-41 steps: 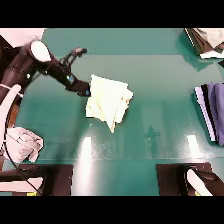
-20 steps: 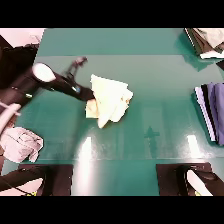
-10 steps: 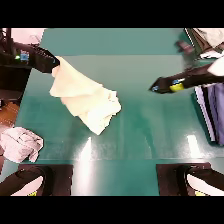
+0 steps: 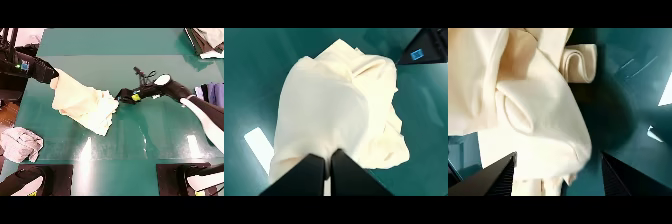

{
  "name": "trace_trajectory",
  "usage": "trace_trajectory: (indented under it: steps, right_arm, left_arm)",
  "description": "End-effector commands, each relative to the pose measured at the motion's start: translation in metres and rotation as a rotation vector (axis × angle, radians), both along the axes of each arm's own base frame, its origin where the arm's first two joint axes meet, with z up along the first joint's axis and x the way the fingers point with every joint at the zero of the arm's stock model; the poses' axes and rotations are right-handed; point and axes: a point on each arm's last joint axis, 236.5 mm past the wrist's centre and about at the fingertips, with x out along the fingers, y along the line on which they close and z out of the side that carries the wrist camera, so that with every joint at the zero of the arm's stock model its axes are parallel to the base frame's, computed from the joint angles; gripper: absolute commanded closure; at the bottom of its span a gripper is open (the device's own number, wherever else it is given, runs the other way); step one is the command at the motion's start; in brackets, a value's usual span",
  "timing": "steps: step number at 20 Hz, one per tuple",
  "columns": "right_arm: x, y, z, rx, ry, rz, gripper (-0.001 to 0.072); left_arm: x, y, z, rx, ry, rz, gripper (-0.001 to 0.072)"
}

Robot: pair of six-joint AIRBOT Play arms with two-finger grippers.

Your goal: Fold the shirts.

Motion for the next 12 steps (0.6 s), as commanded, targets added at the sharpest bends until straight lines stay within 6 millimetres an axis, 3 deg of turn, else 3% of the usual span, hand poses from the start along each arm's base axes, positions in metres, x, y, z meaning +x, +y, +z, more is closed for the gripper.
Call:
trace_trajectory:
  steps: [1, 2, 3, 4, 5, 7, 8, 9, 12]
  right_arm:
    - [0.000, 0.036, -0.020, 0.012, 0.013, 0.063, 0.0120]
    - [0.002, 0.043, -0.022, 0.012, 0.008, 0.077, 0.0174]
    - [0.001, 0.048, -0.022, 0.008, 0.001, 0.100, 0.0352]
    - [0.001, 0.050, -0.022, -0.002, -0.009, 0.124, 0.0593]
    - [0.001, 0.049, -0.018, -0.013, -0.023, 0.149, 0.0699]
    - [0.010, 0.034, 0.007, -0.045, -0.092, 0.183, 0.0700]
    - [0.020, 0.017, 0.031, -0.072, -0.159, 0.184, 0.0700]
    - [0.030, -0.002, 0.060, -0.094, -0.230, 0.172, 0.0701]
    - [0.050, -0.072, 0.180, -0.139, -0.461, 0.076, 0.0701]
  left_arm:
    - [-0.004, 0.002, -0.010, 0.009, 0.034, 0.002, 0.0680]
    - [-0.004, 0.001, -0.010, 0.008, 0.033, 0.002, 0.0680]
    - [-0.004, 0.002, -0.010, 0.009, 0.033, 0.002, 0.0680]
    - [-0.003, 0.002, -0.009, 0.009, 0.032, 0.003, 0.0680]
    - [-0.003, 0.003, -0.009, 0.015, 0.028, 0.006, 0.0680]
    - [0.004, 0.015, 0.005, 0.045, -0.017, 0.048, 0.0680]
    - [0.007, 0.024, 0.021, 0.057, -0.063, 0.087, 0.0680]
    - [0.011, 0.033, 0.041, 0.070, -0.120, 0.121, 0.0680]
    - [0.010, 0.046, 0.110, 0.054, -0.296, 0.181, 0.0680]
